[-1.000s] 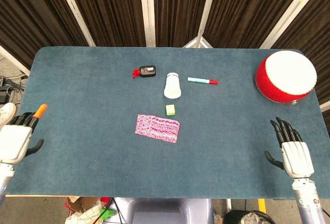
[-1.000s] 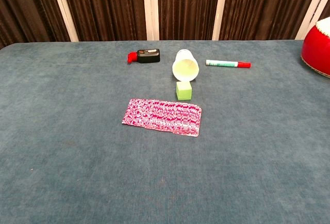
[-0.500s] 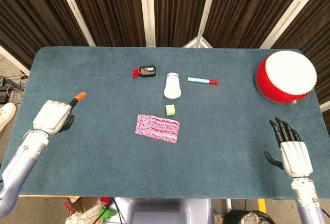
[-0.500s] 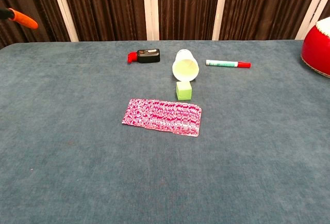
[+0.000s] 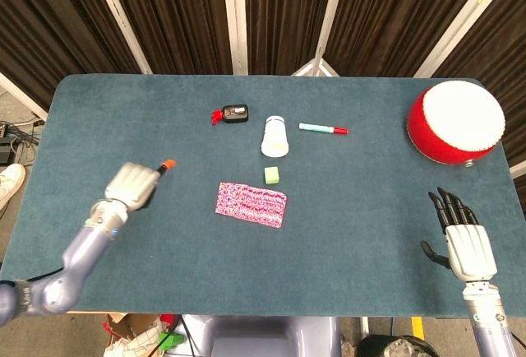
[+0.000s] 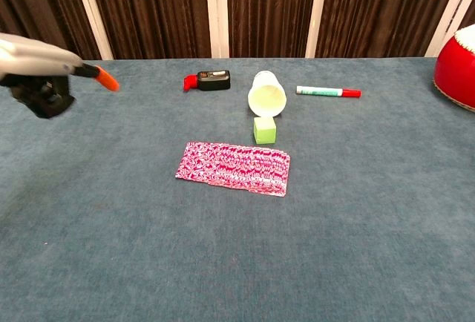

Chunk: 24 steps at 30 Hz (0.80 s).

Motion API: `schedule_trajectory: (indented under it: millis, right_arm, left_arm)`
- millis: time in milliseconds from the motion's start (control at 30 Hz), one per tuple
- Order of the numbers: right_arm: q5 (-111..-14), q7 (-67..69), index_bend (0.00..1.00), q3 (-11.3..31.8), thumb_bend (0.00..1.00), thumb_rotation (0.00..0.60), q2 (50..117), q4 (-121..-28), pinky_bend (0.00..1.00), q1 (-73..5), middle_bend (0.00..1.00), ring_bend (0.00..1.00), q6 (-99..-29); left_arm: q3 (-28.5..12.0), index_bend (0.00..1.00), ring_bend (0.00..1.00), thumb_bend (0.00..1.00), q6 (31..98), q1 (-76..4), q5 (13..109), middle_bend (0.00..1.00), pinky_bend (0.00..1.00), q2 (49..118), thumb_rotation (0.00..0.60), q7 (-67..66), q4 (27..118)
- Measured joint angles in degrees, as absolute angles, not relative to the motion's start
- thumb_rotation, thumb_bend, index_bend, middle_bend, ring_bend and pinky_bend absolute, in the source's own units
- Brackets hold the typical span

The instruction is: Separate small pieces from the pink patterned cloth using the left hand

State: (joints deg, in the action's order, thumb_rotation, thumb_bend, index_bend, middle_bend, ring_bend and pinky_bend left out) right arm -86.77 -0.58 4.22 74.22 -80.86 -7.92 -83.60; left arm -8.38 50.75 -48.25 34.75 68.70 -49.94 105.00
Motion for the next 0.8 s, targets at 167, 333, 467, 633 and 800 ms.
schedule_trajectory:
  millis: [167, 333, 467, 633, 800]
  right_arm:
    - [-86.51, -0.49, 0.02, 4.37, 0.28, 0.6, 74.3, -80.6, 0.19, -7.95, 0.05, 0.08, -83.55]
    - [-86.5, -0.12, 0.02, 4.41, 0.28, 0.6, 74.29, -80.43, 0.19, -7.92, 0.05, 0.08, -83.68]
    - [-86.6, -0.15, 0.02, 4.31, 0.28, 0.6, 74.31, -80.41, 0.19, -7.94, 0.05, 0.08, -83.61]
    - [-86.35, 0.03, 0.02, 4.44, 0.28, 0.6, 74.32, -80.28, 0.19, -7.96, 0.05, 0.08, -83.56]
    - [-86.3, 0.32, 0.02, 4.5, 0.28, 0.6, 74.28, -80.14, 0.19, -7.92, 0.05, 0.08, -83.67]
  left_arm:
    - [-7.69, 0.09, 0.72, 0.92, 50.37, -52.0, 30.01, 0.82, 0.65, 72.31, 0.6, -50.42, 104.94]
    - [-5.84, 0.08, 0.73, 0.92, 51.16, -55.57, 26.21, 0.82, 0.65, 74.77, 0.6, -52.63, 104.98]
    - [-4.92, 0.08, 0.73, 0.92, 52.72, -57.86, 23.42, 0.82, 0.65, 77.56, 0.6, -53.94, 104.37]
    - [-4.07, 0.08, 0.73, 0.92, 53.17, -60.78, 20.53, 0.82, 0.65, 80.78, 0.6, -54.66, 103.09]
    - [-3.53, 0.08, 0.73, 0.92, 53.2, -62.73, 18.65, 0.82, 0.65, 83.18, 0.6, -54.77, 101.87]
